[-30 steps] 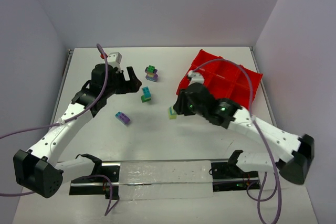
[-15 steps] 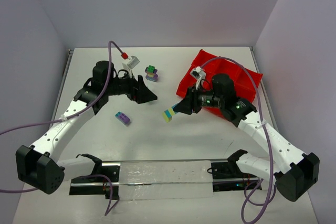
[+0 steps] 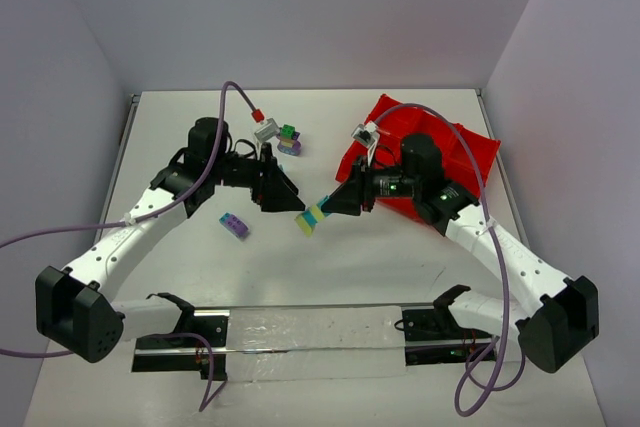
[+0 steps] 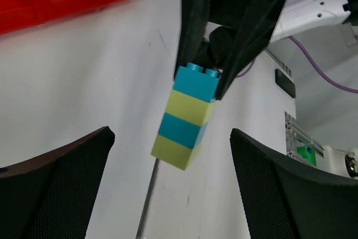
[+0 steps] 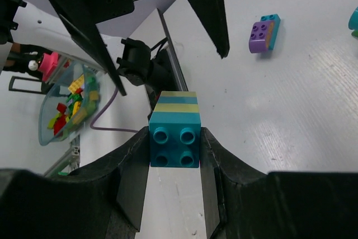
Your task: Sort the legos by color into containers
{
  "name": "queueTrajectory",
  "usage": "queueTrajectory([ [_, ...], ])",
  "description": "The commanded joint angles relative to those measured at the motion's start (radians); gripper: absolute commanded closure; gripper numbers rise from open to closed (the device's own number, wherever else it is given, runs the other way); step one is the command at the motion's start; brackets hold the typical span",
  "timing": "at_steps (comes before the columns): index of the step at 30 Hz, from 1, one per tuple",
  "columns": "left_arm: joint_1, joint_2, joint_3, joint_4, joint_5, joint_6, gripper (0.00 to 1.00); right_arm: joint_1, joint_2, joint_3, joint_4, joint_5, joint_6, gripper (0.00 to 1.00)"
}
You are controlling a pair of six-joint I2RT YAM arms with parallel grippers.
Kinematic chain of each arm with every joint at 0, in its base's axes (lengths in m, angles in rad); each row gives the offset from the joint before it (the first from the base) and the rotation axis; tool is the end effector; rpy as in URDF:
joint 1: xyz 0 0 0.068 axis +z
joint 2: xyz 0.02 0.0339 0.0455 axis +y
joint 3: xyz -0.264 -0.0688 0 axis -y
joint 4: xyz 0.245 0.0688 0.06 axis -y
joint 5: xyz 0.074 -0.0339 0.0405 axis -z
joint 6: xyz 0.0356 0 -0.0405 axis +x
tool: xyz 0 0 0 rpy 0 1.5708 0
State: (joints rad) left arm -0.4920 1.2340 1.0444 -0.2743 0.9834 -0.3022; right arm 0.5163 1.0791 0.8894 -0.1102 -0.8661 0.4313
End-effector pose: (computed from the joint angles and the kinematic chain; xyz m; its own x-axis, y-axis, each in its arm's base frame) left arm 0.2227 -0.1530 0.3335 -0.6497 0.1611 -0.7429 0.7589 0.1935 -0.6217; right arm 0.1953 0.1421 0.3303 -0.6317 -0.0472 -0.7738 -0.7581 0.2464 0.6038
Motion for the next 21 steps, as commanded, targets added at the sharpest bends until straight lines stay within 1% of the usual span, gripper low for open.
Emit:
queueTrajectory([
  [1, -0.021, 0.006, 0.000, 0.063, 0.104, 0.026, 0.06, -0.007, 0.013, 0.005, 0.092, -0.060, 0.020, 1.00],
  [5, -0.048, 0.040, 0.008, 0.082, 0.138, 0.018, 0.08, -0.007, 0.025, 0.017, 0.092, -0.067, 0.016, 1.00],
  [11, -0.083, 0.076, 0.020, 0.067, 0.130, 0.038, 0.09, -0.007, 0.025, 0.017, 0.106, -0.088, 0.024, 1.00],
  [14, -0.090, 0.090, 0.016, 0.084, 0.137, 0.032, 0.11, -0.007, 0.030, 0.020, 0.104, -0.092, 0.018, 1.00],
  [16, -0.093, 0.091, 0.017, 0.090, 0.142, 0.031, 0.15, -0.007, 0.034, 0.021, 0.099, -0.094, 0.013, 1.00],
  [19, -0.094, 0.092, 0.019, 0.096, 0.141, 0.028, 0.24, -0.007, 0.036, 0.022, 0.097, -0.094, 0.011, 1.00],
  [21, -0.094, 0.090, 0.020, 0.099, 0.151, 0.026, 0.34, -0.007, 0.037, 0.023, 0.094, -0.094, 0.009, 1.00],
])
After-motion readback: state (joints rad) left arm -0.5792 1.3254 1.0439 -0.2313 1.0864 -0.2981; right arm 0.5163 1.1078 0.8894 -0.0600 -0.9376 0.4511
